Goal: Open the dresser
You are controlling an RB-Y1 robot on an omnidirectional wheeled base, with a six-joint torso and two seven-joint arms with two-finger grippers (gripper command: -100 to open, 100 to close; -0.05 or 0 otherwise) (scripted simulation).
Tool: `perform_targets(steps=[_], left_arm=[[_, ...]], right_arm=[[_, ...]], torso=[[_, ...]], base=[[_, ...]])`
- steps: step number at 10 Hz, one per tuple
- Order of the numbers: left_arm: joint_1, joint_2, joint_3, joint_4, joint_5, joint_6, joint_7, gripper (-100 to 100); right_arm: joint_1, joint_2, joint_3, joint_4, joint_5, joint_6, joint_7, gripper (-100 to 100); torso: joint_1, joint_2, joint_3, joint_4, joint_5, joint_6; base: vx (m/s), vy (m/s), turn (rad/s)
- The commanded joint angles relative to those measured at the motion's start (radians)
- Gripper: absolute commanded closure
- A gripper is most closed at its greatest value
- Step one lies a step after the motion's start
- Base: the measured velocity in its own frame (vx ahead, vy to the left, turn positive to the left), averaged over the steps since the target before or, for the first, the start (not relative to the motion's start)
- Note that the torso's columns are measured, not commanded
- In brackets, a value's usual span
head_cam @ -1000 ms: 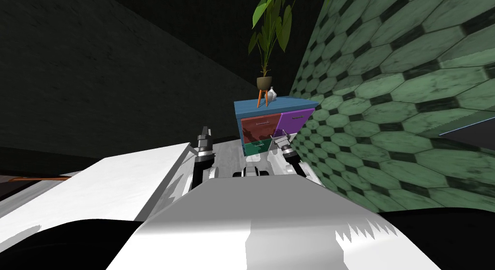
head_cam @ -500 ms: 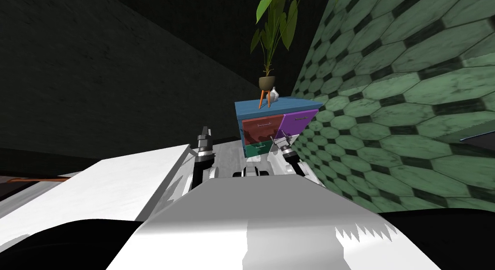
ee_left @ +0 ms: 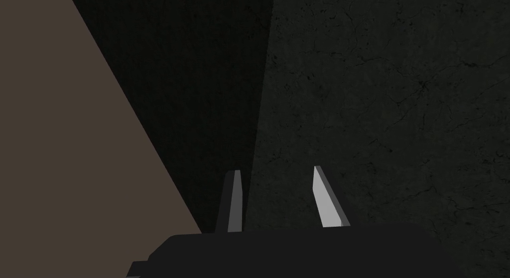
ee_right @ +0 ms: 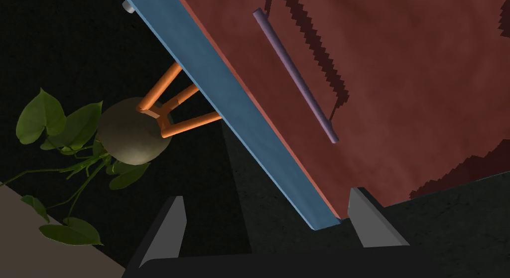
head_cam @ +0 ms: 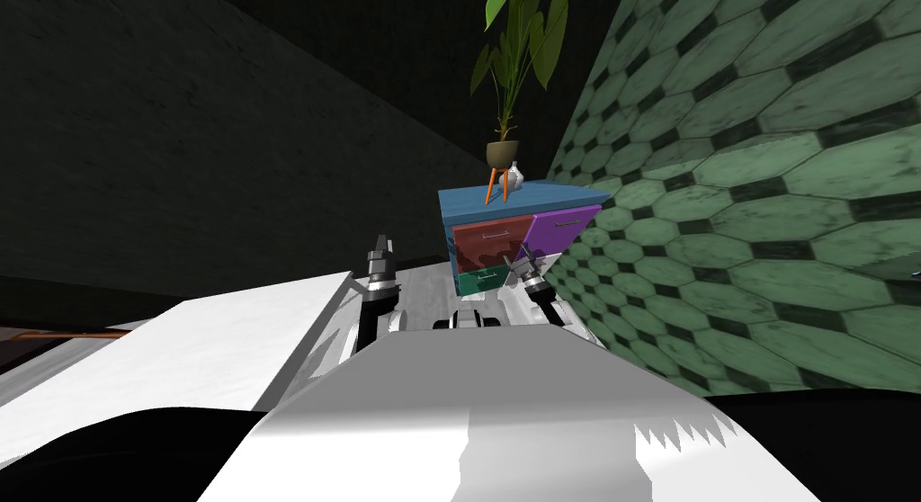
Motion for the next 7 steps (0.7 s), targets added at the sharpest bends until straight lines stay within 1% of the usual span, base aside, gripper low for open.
perform_targets(steps=[1,2,3,4,6,7], left_arm=[[0.000,0.000,0.000,0.000,0.000,0.000,0.000,0],[0.000,0.000,0.000,0.000,0.000,0.000,0.000,0],[0.000,0.000,0.000,0.000,0.000,0.000,0.000,0],[0.000,0.000,0.000,0.000,0.000,0.000,0.000,0],[0.000,0.000,0.000,0.000,0.000,0.000,0.000,0],[0.000,0.000,0.000,0.000,0.000,0.000,0.000,0]], right_arm=[[-0.012,0.009,-0.006,0.028,0.028,-0.001,0.075,-100],[-0.012,0.009,-0.006,0.028,0.028,-0.001,0.092,-100],[-0.019,0.017,-0.010,0.047,0.044,-0.004,0.126,-100],[-0.019,0.017,-0.010,0.047,0.044,-0.004,0.137,-100],[-0.033,0.043,-0.019,0.080,0.074,-0.008,0.202,-100],[-0.033,0.043,-0.019,0.080,0.074,-0.008,0.217,-100]], torso=[[0.001,0.001,0.000,0.000,0.000,0.000],[0.001,0.000,0.000,0.000,0.000,0.000],[0.000,0.001,0.000,0.000,0.000,0.000],[0.000,0.001,0.001,0.000,0.000,0.000],[0.000,0.000,0.000,0.000,0.000,0.000],[0.000,-0.001,-0.001,0.000,0.000,0.000]], base=[[0.086,0.017,0.023],[0.065,0.007,0.014],[0.060,0.011,0.024],[0.057,0.014,0.011],[0.082,0.013,0.027],[0.081,0.005,0.016]])
